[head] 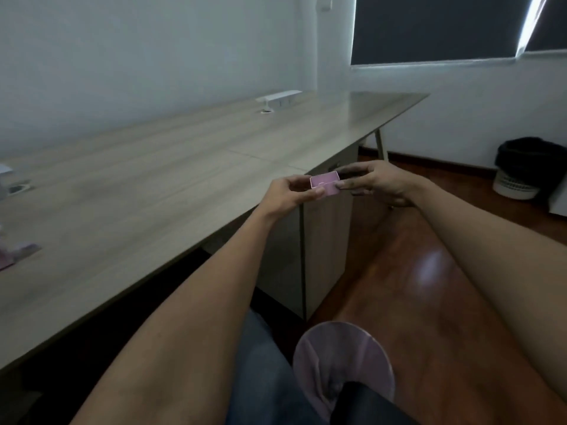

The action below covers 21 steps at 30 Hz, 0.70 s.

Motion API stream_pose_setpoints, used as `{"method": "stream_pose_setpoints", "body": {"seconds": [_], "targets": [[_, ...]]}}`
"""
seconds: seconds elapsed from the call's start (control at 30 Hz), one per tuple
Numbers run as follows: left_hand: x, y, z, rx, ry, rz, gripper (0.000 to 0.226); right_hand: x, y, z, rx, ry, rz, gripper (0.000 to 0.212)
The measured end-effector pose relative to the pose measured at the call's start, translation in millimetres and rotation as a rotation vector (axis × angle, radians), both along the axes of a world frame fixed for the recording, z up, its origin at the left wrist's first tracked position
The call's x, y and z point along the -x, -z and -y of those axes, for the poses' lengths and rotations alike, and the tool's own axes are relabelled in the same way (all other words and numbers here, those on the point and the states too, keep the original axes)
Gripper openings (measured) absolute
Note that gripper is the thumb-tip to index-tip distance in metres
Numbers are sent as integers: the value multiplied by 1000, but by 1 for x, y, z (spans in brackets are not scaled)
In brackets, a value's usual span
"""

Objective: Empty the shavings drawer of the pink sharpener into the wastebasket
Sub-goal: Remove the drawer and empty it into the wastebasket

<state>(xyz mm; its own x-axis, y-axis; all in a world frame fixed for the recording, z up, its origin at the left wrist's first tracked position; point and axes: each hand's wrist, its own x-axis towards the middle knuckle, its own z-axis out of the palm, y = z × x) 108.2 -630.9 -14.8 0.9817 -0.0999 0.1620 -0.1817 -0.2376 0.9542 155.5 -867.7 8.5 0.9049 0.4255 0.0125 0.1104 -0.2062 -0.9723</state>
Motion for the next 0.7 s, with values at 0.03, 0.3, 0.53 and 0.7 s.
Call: {"method": "stream_pose_setpoints", "body": {"seconds": [0.03, 0.3, 0.53, 0.7], "targets": [[3, 10, 4, 7, -5, -12, 57, 1, 10, 3, 0, 1, -23, 82], [30, 104, 22, 78, -32, -164, 50, 18, 108, 11, -8, 1, -254, 63], [38, 192, 29, 124, -33, -338, 45, 26, 192, 14, 40, 24, -432, 50], [43, 246, 29, 156, -28, -539, 61, 38, 242, 19, 81, 27, -598, 54]]}}
